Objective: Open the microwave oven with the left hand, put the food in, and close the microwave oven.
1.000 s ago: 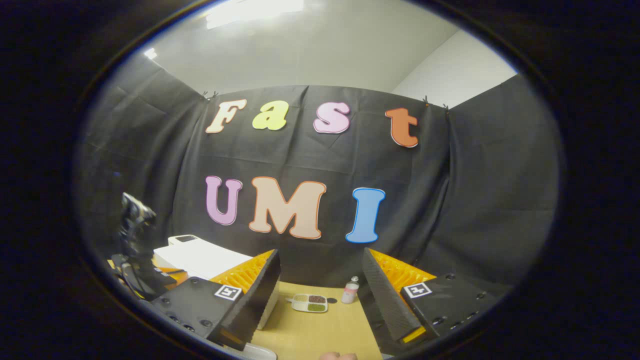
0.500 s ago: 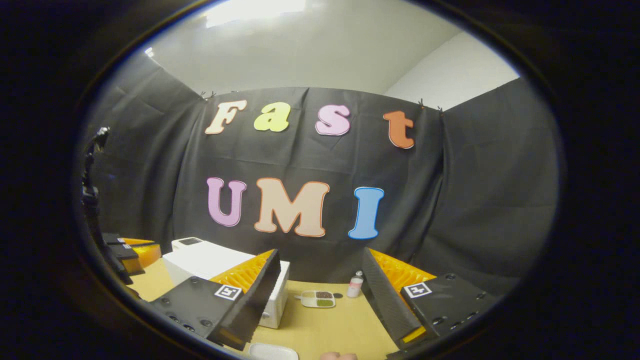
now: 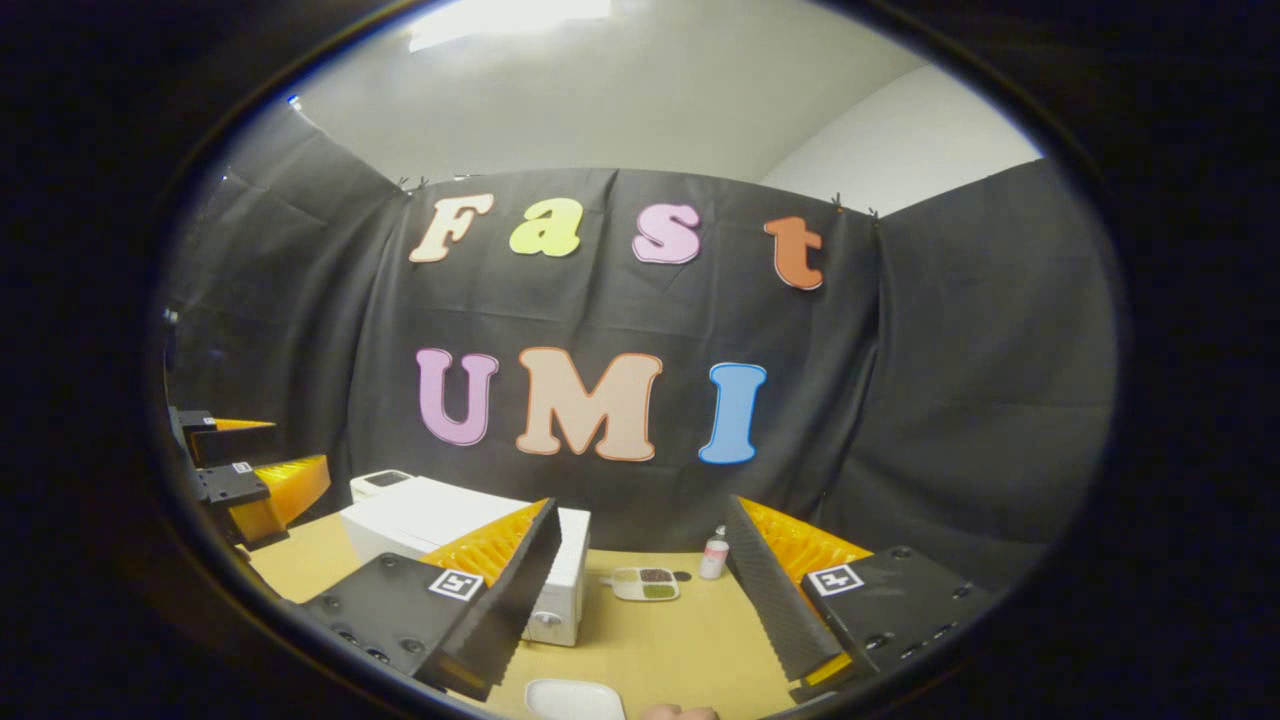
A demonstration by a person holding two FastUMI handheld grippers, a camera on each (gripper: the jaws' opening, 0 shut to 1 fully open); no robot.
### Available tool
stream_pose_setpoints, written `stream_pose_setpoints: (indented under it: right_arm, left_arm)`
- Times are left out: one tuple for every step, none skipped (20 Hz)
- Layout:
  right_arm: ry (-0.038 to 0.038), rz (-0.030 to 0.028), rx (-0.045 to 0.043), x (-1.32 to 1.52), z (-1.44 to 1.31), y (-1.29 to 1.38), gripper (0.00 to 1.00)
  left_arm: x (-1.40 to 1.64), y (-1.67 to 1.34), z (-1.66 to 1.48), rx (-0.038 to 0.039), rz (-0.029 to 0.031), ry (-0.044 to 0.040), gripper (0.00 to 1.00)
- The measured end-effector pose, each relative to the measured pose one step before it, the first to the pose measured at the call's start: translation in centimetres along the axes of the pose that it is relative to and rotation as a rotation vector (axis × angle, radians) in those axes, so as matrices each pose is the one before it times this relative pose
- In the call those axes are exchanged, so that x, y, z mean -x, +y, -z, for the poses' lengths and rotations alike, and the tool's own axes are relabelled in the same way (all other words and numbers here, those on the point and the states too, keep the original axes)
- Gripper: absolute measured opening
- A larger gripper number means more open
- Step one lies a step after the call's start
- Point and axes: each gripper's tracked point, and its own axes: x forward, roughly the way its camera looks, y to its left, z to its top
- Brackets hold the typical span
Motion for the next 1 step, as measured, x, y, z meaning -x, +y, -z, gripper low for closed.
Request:
stream_pose_setpoints:
  right_arm:
    - [-0.00144, 0.00114, 0.00277, 0.203, -0.074, 0.07, 0.96]
  left_arm:
    - [0.188, 0.273, -0.128, -0.00804, -0.00027, -0.0053, 0.99]
